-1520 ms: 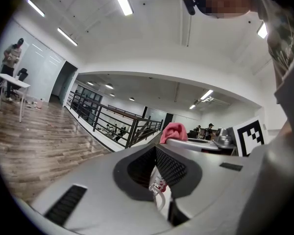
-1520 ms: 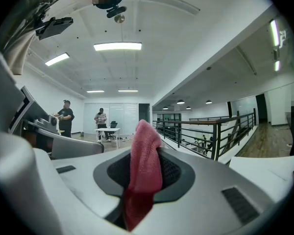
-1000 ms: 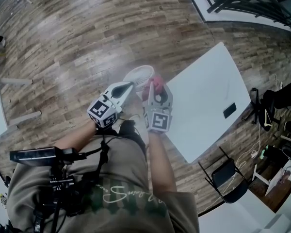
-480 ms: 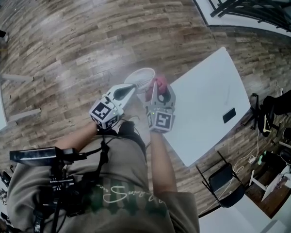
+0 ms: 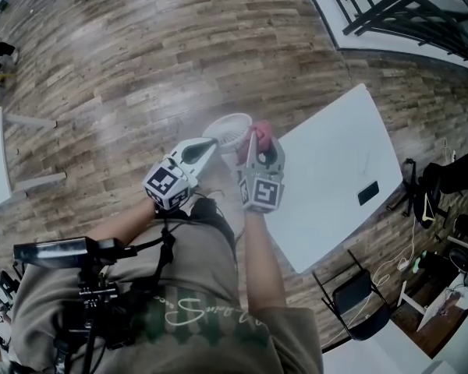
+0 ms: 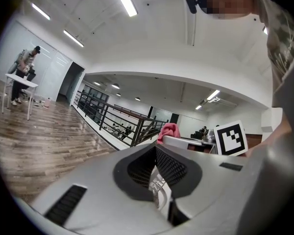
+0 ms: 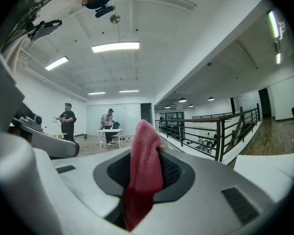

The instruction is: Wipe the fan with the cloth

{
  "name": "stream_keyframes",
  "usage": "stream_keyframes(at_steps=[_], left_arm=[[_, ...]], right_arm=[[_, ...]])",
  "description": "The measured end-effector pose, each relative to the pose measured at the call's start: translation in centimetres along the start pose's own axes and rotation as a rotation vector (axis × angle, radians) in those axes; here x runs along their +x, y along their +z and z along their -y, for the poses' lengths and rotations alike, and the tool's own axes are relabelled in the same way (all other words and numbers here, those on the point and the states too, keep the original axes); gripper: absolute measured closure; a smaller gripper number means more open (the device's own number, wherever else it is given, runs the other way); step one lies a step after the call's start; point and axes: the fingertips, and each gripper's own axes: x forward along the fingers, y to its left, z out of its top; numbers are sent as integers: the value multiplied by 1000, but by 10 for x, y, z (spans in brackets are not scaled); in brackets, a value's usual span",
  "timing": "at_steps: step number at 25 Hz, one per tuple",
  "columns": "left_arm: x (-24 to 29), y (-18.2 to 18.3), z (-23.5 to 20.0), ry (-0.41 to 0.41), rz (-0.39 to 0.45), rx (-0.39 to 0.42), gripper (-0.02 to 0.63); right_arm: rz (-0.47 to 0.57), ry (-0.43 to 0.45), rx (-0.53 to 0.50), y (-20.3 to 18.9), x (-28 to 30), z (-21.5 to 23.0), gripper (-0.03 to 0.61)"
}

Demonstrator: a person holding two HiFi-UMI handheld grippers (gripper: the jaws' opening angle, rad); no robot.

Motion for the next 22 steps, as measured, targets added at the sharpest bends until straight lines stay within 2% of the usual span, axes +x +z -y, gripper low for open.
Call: stream_keyframes(at_steps=[22], left_arm=[[0,-5,3,59,-7,-6,594]], right_arm=[[-3,56,6,-5,15,18,474]])
